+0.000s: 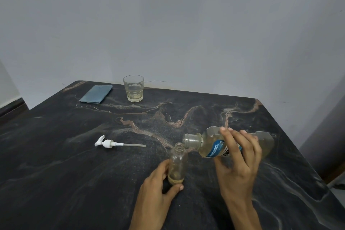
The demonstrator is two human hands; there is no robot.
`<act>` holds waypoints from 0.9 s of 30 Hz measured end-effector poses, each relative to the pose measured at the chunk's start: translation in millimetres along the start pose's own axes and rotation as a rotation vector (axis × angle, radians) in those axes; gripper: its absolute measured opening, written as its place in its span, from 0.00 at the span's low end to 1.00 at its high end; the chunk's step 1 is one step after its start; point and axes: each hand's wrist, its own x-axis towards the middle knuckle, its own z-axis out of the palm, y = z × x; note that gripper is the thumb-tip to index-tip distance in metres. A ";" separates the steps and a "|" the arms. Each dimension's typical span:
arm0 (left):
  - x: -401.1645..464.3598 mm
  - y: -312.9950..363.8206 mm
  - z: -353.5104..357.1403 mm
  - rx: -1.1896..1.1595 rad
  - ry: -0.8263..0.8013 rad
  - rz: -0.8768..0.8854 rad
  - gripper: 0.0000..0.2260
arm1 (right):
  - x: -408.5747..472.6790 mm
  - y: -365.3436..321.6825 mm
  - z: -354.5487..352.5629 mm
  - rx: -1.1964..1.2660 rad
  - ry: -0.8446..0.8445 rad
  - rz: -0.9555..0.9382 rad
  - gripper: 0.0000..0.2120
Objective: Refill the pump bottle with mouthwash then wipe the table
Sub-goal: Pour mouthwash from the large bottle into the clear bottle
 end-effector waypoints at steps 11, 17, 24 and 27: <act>0.0 -1.7 0.7 0.004 0.004 -0.002 0.29 | -0.5 0.5 0.5 -0.015 0.006 -0.006 0.41; 0.6 -4.0 1.8 0.004 0.008 0.002 0.28 | -0.2 0.3 0.4 0.003 0.001 0.006 0.41; 0.9 -6.3 3.1 -0.006 0.005 -0.007 0.29 | 0.9 0.0 0.0 0.008 0.010 -0.002 0.40; 0.9 -6.5 3.3 0.003 0.008 -0.007 0.29 | 0.9 0.2 -0.1 0.008 0.001 -0.001 0.41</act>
